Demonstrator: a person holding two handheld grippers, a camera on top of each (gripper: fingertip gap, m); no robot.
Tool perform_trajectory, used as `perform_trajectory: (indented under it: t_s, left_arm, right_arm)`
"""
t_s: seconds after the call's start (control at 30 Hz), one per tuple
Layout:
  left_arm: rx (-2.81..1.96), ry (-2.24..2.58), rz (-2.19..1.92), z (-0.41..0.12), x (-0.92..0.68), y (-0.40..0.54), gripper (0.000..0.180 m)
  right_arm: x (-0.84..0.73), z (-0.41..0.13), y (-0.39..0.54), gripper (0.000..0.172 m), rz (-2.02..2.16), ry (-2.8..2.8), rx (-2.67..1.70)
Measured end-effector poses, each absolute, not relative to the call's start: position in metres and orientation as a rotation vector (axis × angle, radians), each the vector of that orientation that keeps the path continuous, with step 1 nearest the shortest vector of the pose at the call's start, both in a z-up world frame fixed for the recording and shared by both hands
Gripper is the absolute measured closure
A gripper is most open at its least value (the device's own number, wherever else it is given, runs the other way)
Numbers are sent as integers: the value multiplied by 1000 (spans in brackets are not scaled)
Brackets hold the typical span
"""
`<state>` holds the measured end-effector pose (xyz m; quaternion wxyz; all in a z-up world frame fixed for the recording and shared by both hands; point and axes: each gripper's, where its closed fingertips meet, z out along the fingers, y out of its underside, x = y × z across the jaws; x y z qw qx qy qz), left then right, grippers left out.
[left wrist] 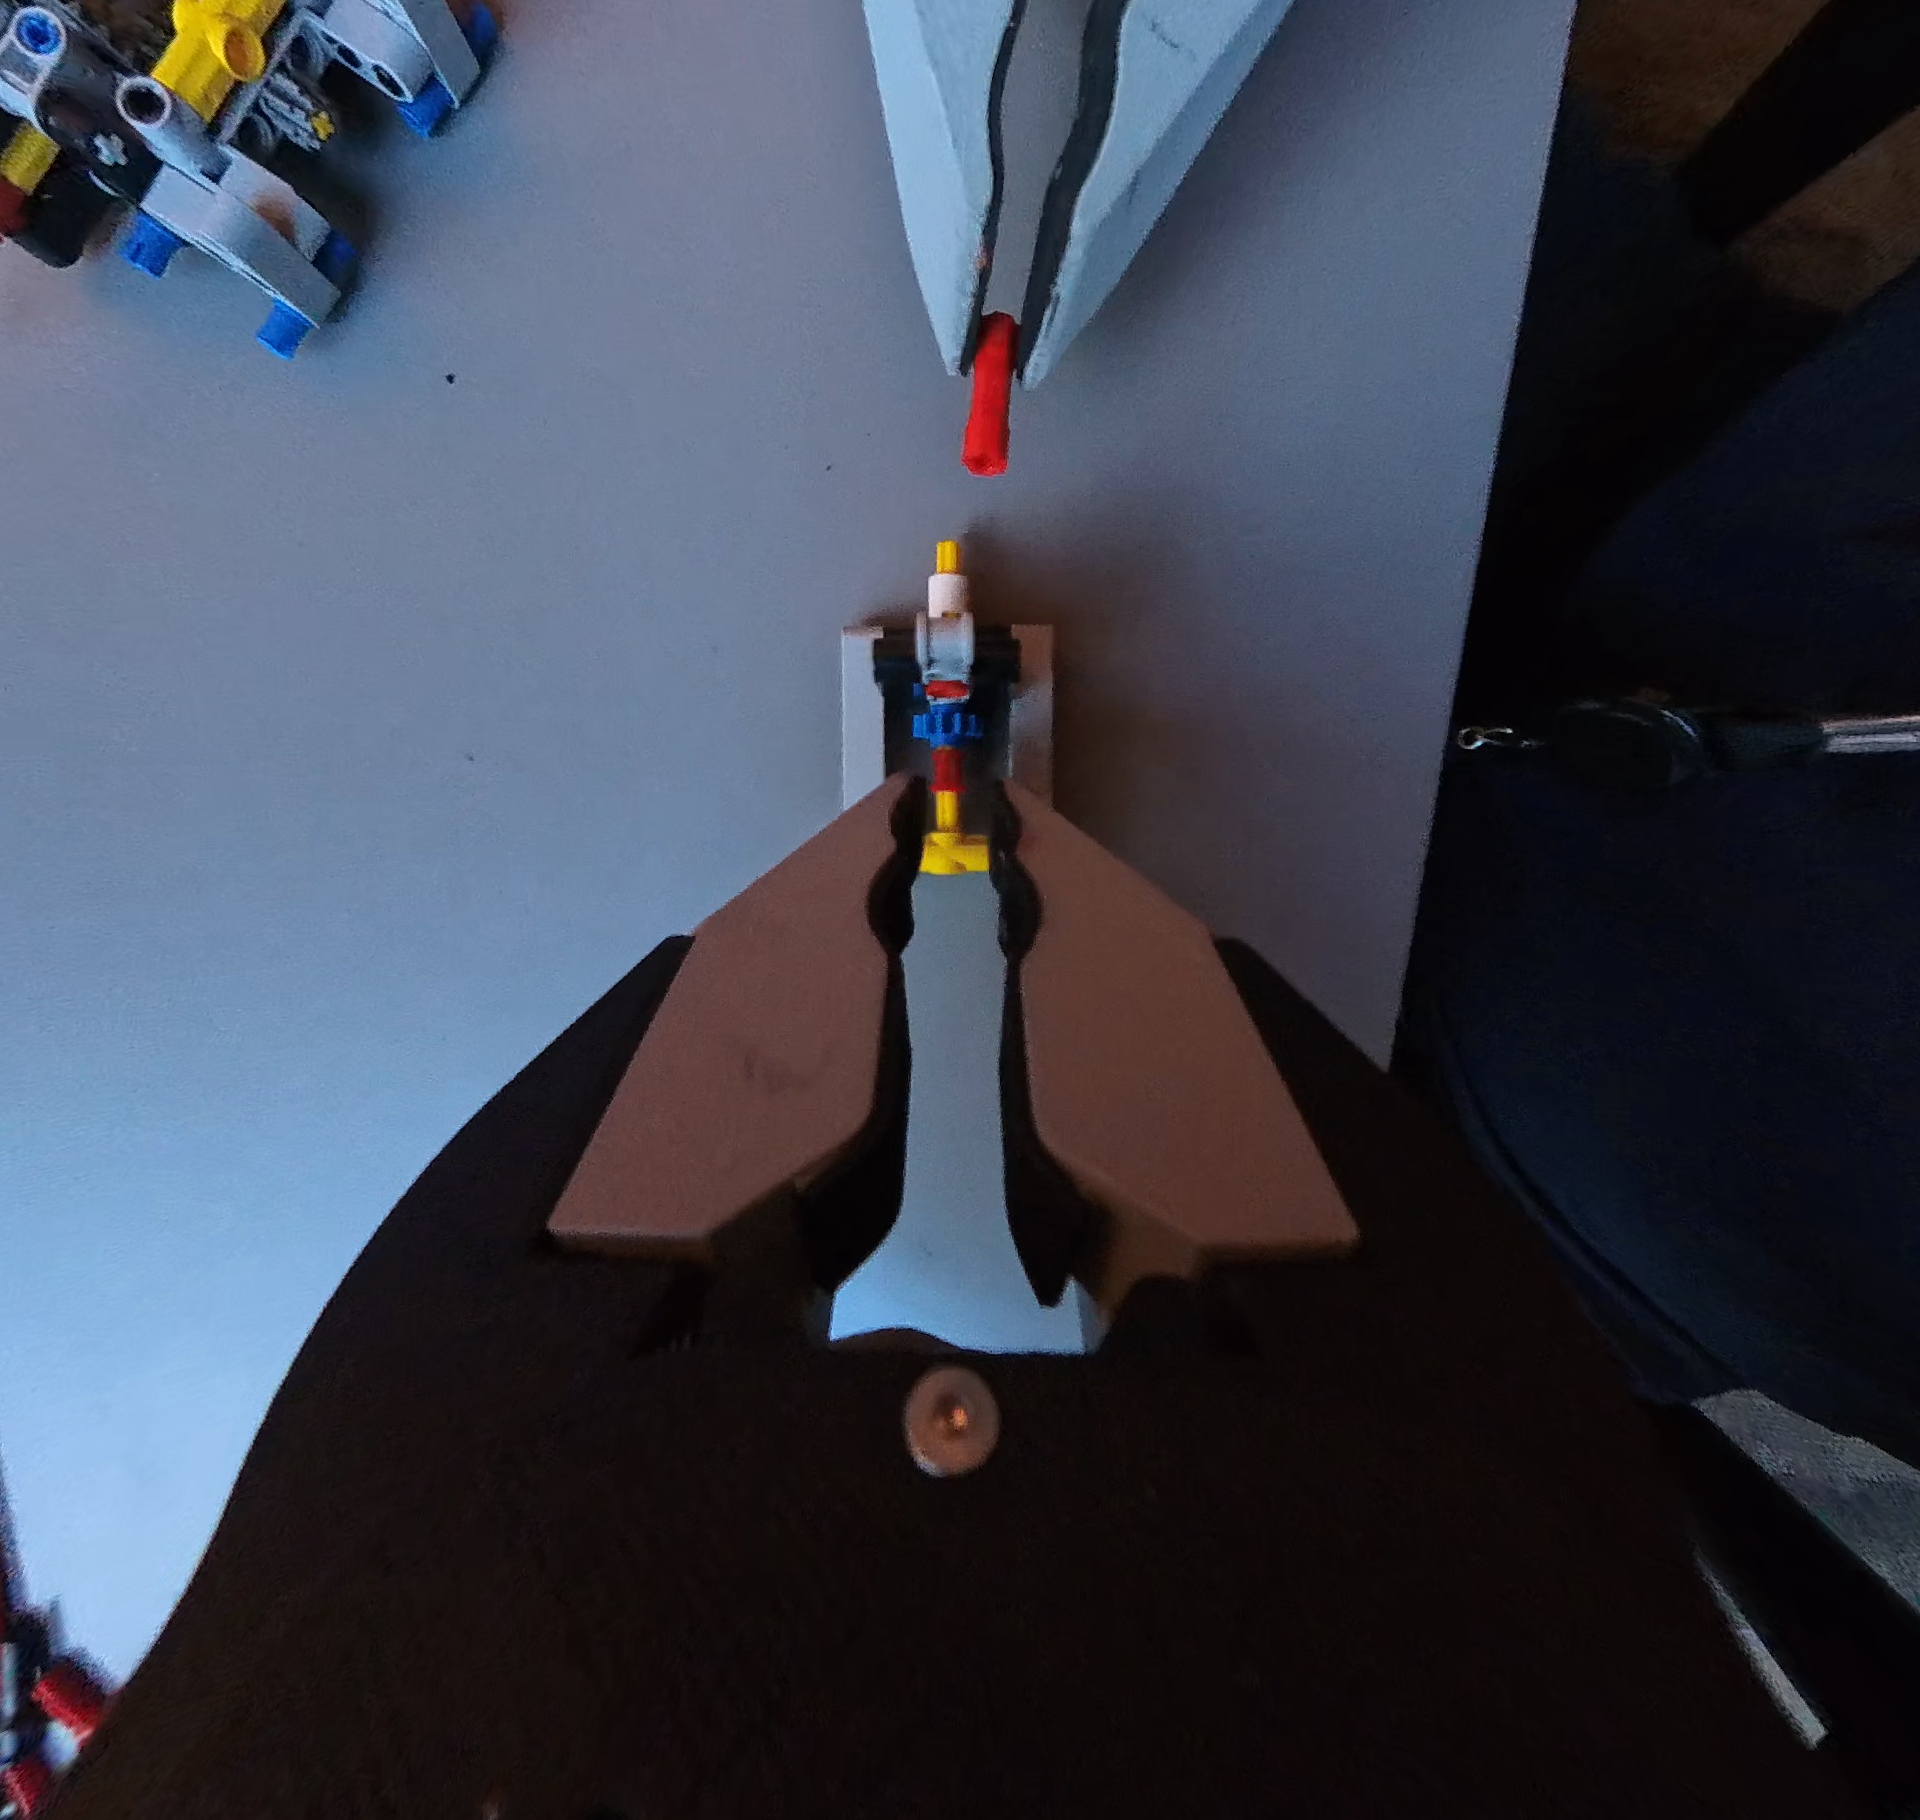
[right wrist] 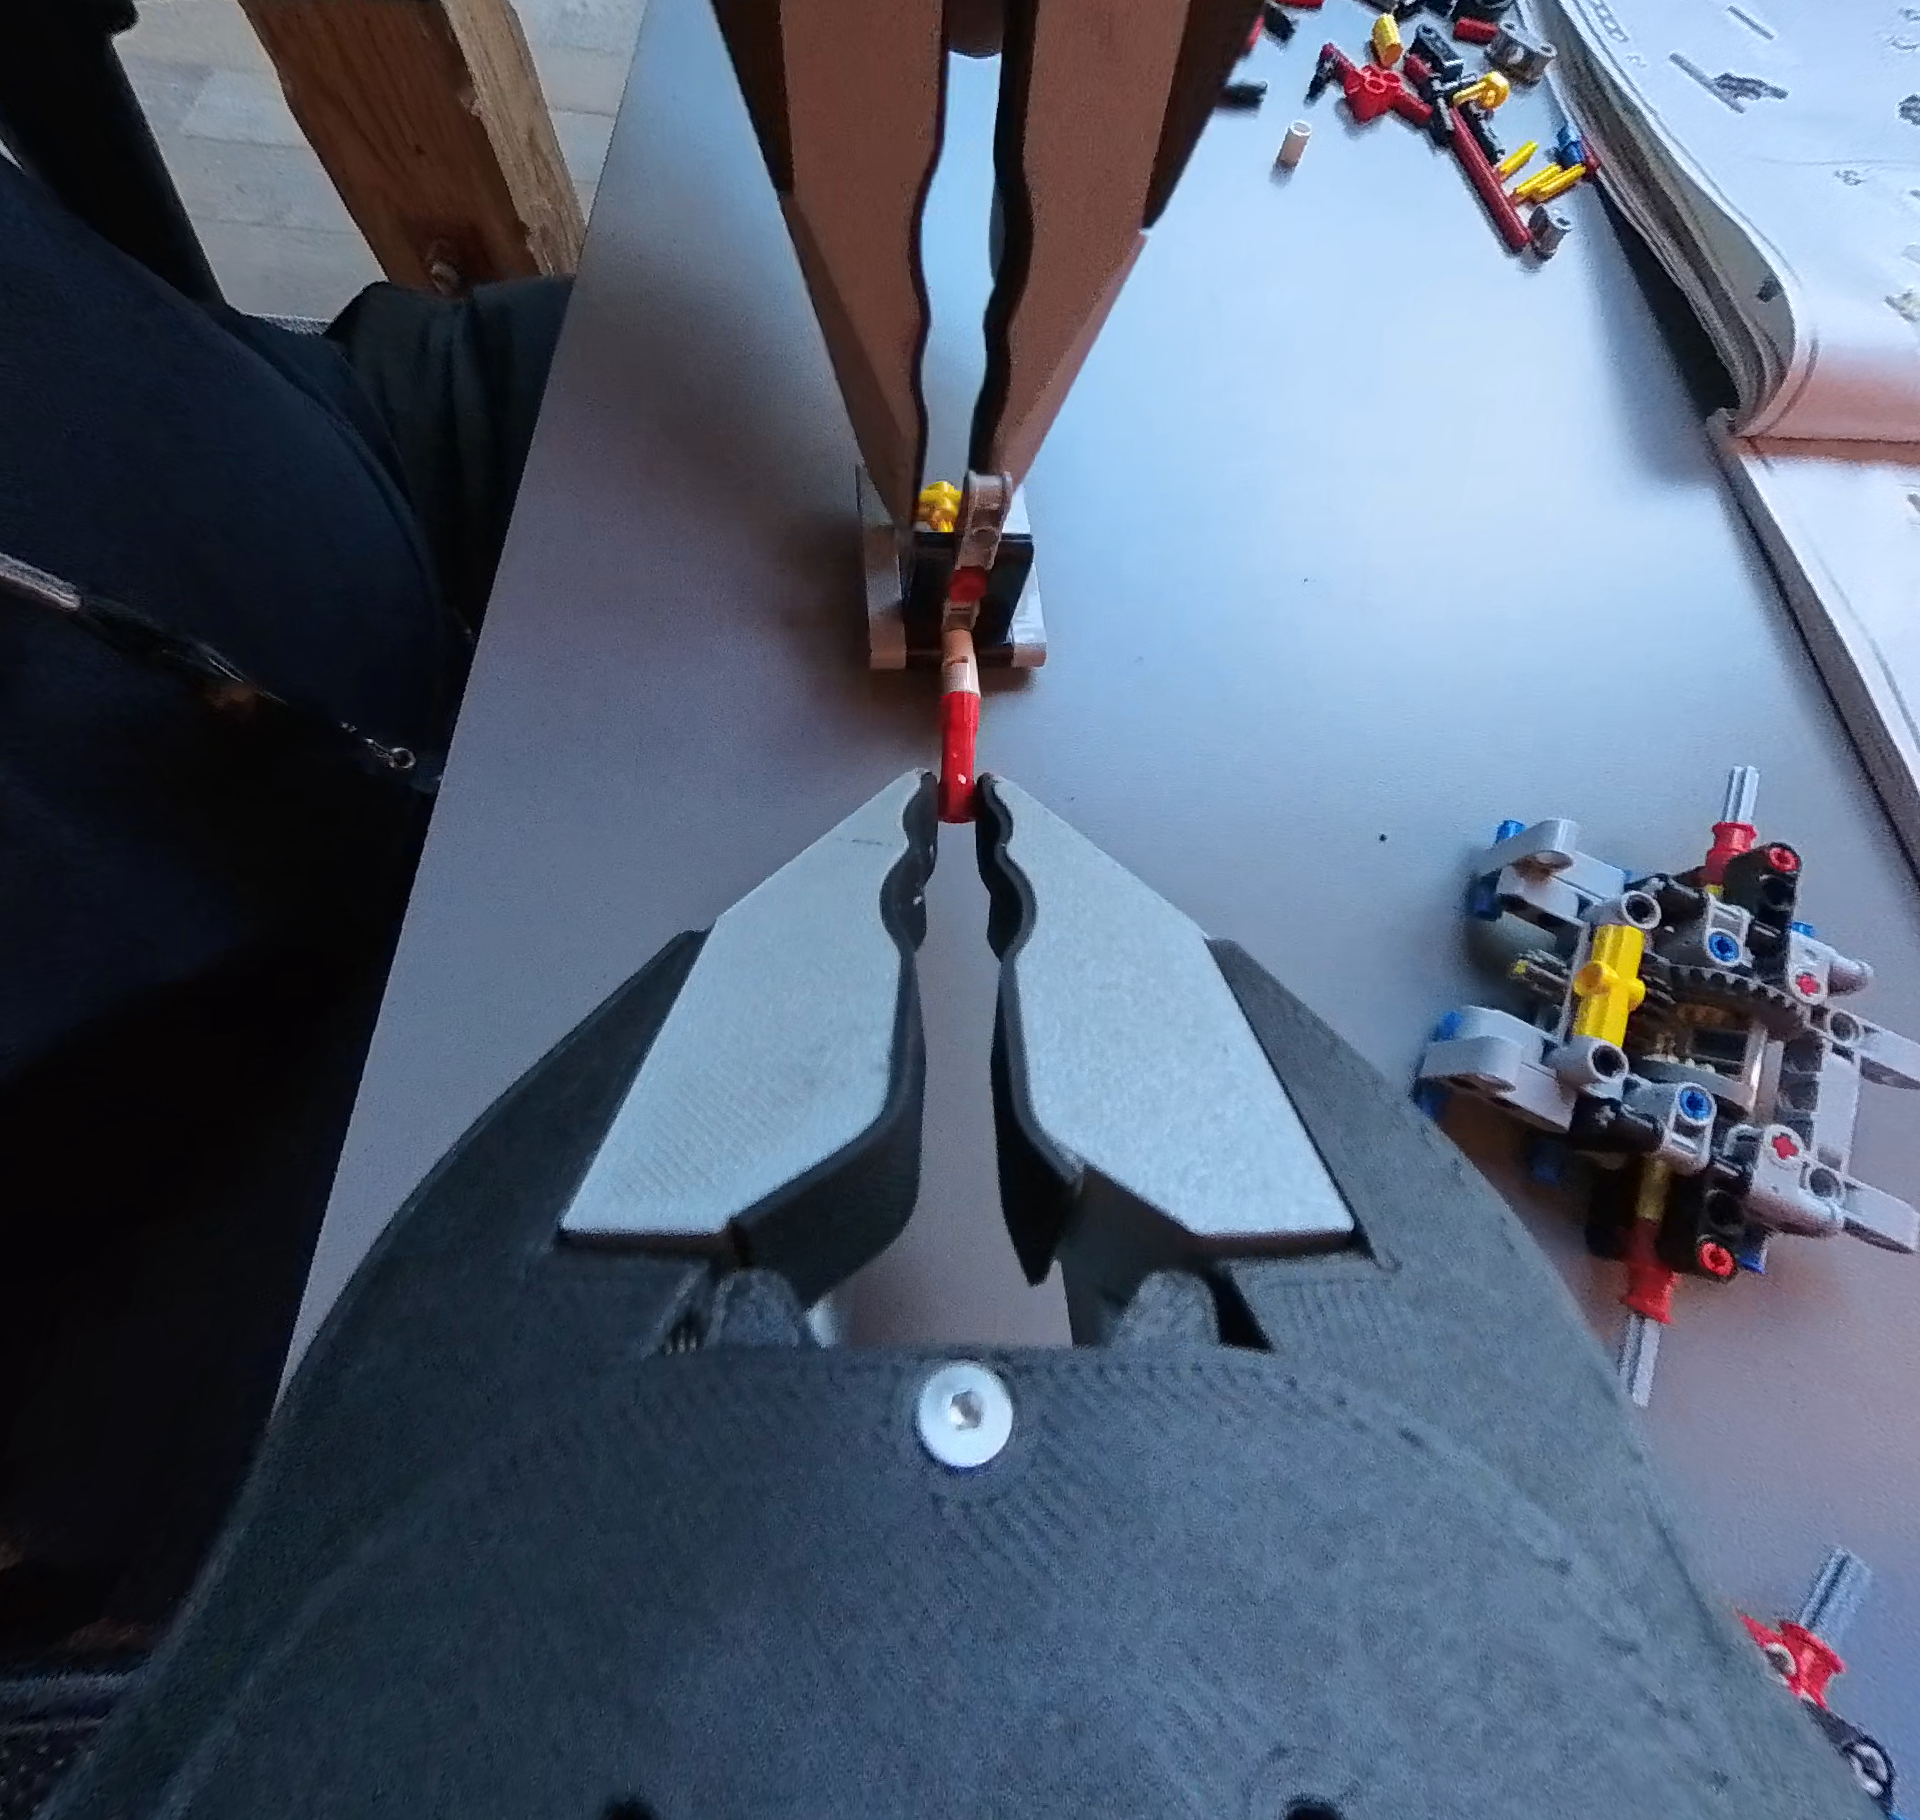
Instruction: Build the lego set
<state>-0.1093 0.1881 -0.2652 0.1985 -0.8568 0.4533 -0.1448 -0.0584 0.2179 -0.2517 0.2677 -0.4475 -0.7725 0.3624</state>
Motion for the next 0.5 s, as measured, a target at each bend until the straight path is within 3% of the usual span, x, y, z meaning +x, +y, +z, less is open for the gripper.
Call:
perform_trajectory:
  t_s: [0.5]
  left_arm:
    - [-2432, 1285, -511, -266, -97, 184, 177]
  right_arm:
    - [-57, -266, 218, 168, 881, -2183, -1206]
